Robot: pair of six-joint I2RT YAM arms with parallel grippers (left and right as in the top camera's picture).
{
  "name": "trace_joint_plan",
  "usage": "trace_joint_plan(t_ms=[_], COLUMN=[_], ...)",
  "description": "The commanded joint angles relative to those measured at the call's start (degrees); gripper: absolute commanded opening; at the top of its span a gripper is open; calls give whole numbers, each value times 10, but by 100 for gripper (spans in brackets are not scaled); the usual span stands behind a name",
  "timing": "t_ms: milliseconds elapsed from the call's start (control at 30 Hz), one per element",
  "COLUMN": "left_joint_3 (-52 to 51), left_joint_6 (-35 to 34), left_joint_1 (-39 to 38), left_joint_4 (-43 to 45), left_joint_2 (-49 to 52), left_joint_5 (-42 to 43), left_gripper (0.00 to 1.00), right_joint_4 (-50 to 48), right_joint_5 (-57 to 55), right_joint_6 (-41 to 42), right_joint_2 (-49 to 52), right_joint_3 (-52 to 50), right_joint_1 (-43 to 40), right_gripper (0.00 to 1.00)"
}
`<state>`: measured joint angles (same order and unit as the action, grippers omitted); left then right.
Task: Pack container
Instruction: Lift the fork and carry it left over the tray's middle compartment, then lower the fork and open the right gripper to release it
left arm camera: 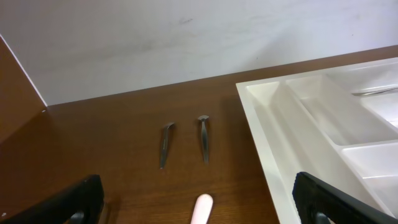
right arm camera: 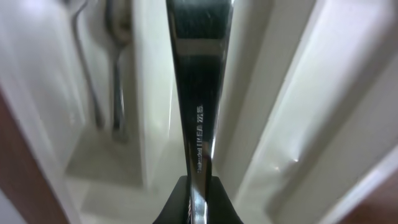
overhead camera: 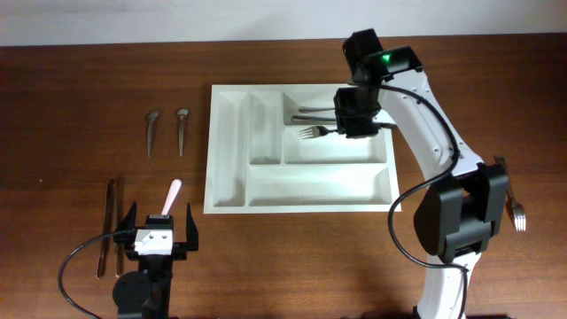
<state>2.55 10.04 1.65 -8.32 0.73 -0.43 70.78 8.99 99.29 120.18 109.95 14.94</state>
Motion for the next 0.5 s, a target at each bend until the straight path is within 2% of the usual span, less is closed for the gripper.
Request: trace_joint_plan(t_ms=[0,467], left_joint_3=[-3,-3], left_joint_6=[-5,-5], left_joint_1=[3,3], left_joint_4=[1,1], left_joint_2=[-4,-4], left_joint_5=[6,6], left_gripper=[99,99], right_joint_4=[-25,-89], right_joint_5=[-24,-34], right_joint_6=[50,52], right_joint_2=[-5,-5], right_joint_3=[-34,-130], right_joint_1=[-1,0], right_gripper=[4,4])
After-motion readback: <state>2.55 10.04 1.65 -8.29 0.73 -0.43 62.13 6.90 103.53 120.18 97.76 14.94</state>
